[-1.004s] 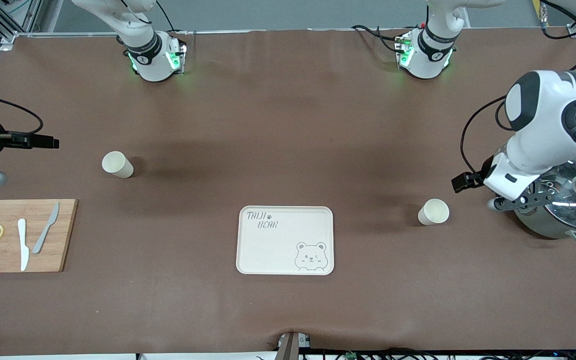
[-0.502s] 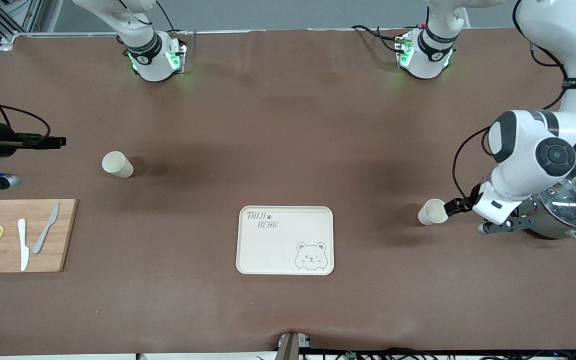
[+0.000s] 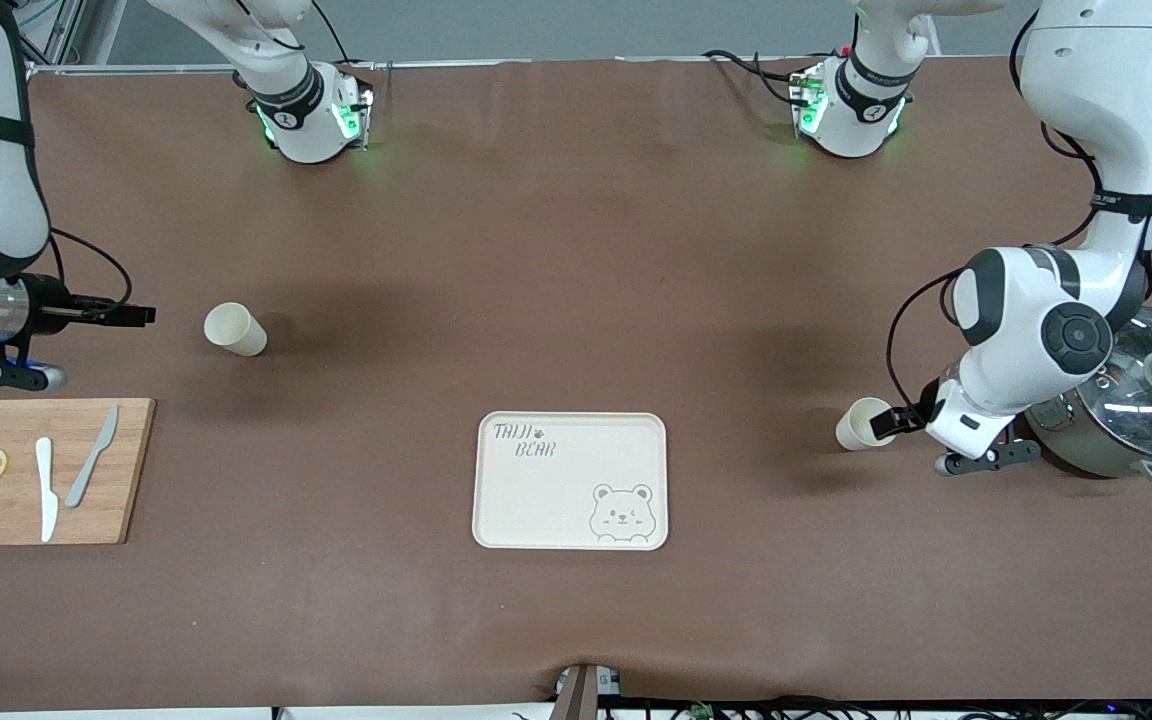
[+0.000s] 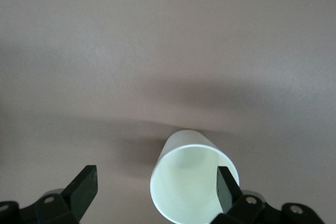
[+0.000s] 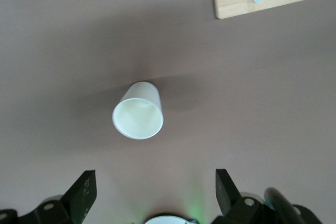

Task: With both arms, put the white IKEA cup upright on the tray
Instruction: 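Close the left gripper on its cup while the right gripper grasps another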

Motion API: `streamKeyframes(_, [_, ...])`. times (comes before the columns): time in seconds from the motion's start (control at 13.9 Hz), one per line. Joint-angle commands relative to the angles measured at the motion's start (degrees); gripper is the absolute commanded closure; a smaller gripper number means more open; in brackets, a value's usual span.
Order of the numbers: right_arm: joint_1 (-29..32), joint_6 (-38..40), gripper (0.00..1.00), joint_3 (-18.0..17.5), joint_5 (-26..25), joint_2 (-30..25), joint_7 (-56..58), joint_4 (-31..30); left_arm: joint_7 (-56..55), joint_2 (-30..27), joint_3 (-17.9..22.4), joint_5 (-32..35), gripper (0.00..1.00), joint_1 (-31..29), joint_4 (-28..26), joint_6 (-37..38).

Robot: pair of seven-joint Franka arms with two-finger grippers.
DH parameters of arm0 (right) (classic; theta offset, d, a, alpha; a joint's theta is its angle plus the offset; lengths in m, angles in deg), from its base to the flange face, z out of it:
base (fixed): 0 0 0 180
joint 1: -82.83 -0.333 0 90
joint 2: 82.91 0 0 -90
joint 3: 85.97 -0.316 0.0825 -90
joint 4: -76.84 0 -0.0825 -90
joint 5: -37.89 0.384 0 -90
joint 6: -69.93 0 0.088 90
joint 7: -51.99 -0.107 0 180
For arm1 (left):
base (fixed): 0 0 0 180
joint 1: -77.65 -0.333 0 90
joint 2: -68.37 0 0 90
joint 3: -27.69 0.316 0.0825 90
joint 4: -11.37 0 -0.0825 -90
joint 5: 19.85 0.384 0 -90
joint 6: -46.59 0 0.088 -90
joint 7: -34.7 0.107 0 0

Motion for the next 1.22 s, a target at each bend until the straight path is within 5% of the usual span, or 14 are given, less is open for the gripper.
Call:
streamKeyframes(0.0, [2.7, -7.04, 0.0, -0.75, -1.04, -3.24, 2.9, -7.76, -0.54, -1.49, -0.3, -0.95, 0.0, -0.26, -3.31, -1.21])
streamKeyframes(0.22, [3.32, -16.36, 0.0, -0.84, -0.87, -3.59, 2.73, -14.53, -0.54, -1.75, -0.3, -0.95, 0.0, -0.52, -6.39, -3.74])
streamKeyframes(0.36, [3.32, -20.93, 0.0, -0.84, -0.52, -3.51, 2.73, -17.7, -0.54, -1.67, -0.3, -0.95, 0.09, -0.43, -8.32, -6.74])
streamKeyframes(0.43, [3.41, -23.48, 0.0, -0.84, -0.25, -3.51, 2.38, -19.46, -0.37, -1.49, -0.3, -0.86, 0.19, -0.61, -8.33, -6.84])
streamKeyframes(0.57, [3.06, -25.69, 0.21, -0.93, 0.01, -3.07, 2.03, -20.88, -0.37, -1.31, -0.3, -0.86, 0.42, -0.52, -8.33, -6.84])
streamKeyframes(0.79, [2.8, -31.39, 0.28, -0.93, 1.32, -2.81, 1.94, -24.38, -0.37, -1.23, -0.3, -0.86, 0.75, -0.35, -8.33, -7.19])
streamKeyframes(1.15, [1.56, -33.52, 0.28, -1.1, 2.73, -2.81, -0.7, -27.29, 0.6, -1.14, -0.47, -0.86, 1.0, -0.52, -8.24, -7.37])
